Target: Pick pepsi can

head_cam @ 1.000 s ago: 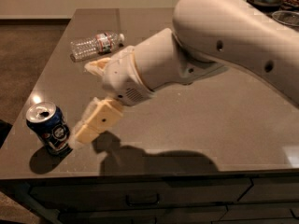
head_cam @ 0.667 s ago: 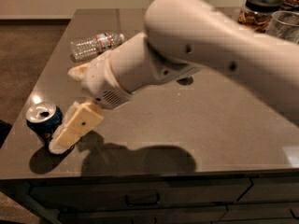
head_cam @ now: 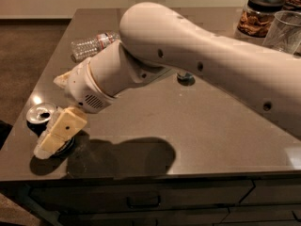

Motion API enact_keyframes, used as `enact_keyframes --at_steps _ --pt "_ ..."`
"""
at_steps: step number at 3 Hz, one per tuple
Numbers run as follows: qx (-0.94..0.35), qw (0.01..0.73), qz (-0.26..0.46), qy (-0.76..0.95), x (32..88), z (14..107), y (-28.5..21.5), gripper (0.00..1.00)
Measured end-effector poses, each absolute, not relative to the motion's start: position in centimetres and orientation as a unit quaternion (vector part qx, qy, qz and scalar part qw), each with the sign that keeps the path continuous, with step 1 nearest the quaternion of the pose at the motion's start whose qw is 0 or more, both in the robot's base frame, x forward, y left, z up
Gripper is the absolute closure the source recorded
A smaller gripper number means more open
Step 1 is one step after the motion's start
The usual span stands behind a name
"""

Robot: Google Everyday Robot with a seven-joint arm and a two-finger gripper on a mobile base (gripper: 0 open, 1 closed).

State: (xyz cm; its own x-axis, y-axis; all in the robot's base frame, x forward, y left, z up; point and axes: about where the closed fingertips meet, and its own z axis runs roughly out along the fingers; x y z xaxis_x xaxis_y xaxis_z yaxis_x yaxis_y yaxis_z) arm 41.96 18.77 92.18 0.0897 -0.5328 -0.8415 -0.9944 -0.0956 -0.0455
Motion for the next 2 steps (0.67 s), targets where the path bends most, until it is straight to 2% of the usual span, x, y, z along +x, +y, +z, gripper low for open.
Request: enact_keyframes --at_steps 1,2 --pt "-0.657 0.331 0.351 0.579 42.07 91.47 19.92 0.0" --pt "-0.659 0.322 0.359 0.577 42.1 90.74 20.85 0.21"
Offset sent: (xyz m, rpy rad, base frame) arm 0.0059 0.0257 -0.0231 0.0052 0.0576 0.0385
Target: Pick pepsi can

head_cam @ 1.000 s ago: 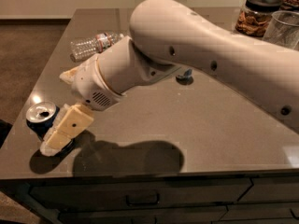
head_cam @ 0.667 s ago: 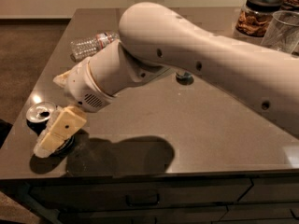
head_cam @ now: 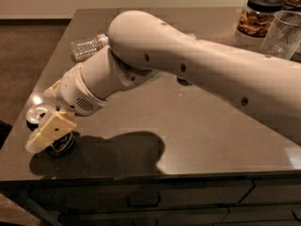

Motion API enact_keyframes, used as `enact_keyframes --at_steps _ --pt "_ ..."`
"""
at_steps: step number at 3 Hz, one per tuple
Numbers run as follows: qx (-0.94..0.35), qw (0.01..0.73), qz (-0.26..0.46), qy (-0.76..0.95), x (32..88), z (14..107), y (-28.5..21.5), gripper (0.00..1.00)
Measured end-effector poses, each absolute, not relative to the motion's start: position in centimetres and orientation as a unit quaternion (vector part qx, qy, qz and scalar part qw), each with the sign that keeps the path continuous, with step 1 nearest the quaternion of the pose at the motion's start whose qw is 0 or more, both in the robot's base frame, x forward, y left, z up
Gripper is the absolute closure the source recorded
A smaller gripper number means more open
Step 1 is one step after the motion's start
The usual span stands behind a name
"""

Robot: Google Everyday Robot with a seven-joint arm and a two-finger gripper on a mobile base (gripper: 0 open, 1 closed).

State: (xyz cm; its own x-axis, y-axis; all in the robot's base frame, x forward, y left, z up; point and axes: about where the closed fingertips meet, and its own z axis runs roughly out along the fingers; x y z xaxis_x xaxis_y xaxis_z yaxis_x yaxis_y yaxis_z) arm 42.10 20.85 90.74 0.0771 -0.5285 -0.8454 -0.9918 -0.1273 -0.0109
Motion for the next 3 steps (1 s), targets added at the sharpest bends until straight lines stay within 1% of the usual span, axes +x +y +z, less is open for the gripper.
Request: enact_keyframes --at_steps 1,2,3 --pt "-0.661 0.318 0.362 0.575 42.1 90.4 21.2 0.44" --pt "-0.663 0.323 0.354 0.575 43.4 90.9 20.3 0.68" --pt "-0.669 0.335 0.323 0.58 45.8 91.8 18.5 0.91"
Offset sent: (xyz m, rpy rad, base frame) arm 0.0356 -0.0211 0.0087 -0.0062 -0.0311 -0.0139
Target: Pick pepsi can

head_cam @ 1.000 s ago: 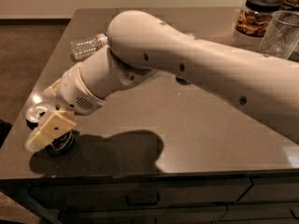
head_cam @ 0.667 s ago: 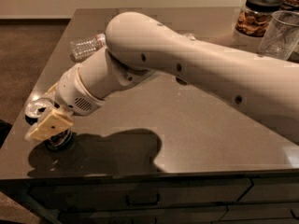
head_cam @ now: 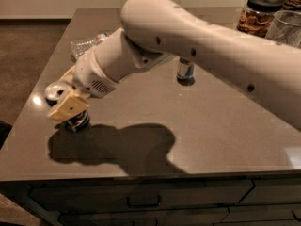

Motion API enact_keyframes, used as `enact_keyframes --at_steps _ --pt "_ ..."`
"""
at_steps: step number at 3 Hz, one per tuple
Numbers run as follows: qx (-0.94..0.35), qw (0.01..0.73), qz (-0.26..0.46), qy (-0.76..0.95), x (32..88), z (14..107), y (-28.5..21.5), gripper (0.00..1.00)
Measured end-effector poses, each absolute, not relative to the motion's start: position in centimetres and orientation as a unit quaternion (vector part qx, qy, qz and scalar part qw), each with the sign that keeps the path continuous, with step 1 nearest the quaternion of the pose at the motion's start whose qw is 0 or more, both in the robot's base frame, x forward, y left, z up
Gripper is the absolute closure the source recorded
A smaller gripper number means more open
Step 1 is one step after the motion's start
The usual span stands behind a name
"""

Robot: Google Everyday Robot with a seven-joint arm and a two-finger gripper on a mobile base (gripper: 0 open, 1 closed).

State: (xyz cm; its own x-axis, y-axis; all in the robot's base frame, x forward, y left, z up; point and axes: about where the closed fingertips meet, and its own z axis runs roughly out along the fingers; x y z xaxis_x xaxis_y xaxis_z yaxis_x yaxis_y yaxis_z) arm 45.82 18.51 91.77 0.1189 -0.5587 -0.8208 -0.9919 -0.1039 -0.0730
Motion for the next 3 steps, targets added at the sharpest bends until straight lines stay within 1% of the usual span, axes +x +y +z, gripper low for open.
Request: enact_keyframes --at_steps 1,3 --pt "-0.672 0.353 0.273 0.592 49.5 92.2 15.4 1.0" --pt "-0.696 0.37 0.177 0.59 54.0 92.9 10.5 1.0"
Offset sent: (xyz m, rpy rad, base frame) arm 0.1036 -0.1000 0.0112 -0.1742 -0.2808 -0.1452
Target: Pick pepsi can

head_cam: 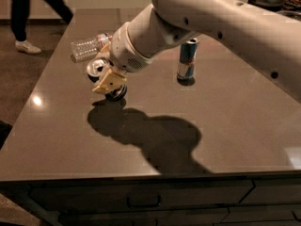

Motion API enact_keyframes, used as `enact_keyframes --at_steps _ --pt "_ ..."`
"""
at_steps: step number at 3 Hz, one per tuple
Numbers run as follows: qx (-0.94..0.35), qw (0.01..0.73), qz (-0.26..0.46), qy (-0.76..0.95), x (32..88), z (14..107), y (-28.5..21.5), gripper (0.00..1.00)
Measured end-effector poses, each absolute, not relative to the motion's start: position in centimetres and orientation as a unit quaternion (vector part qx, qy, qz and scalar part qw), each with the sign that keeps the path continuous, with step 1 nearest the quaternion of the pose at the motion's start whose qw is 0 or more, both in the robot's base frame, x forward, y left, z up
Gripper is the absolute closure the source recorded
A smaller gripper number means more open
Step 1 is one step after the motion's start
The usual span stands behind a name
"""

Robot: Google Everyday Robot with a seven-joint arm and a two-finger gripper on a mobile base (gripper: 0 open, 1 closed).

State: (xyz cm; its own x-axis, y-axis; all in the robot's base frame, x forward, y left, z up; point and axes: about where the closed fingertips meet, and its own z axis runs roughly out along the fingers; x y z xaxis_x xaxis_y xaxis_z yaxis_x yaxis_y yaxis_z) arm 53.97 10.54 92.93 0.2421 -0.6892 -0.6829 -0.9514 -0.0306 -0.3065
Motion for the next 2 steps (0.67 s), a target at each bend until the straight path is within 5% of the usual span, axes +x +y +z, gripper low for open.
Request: enact_keyframes --at_steps 2 --pt "-0.767 0.345 0.068 0.537 56.6 93.8 7.7 1.0"
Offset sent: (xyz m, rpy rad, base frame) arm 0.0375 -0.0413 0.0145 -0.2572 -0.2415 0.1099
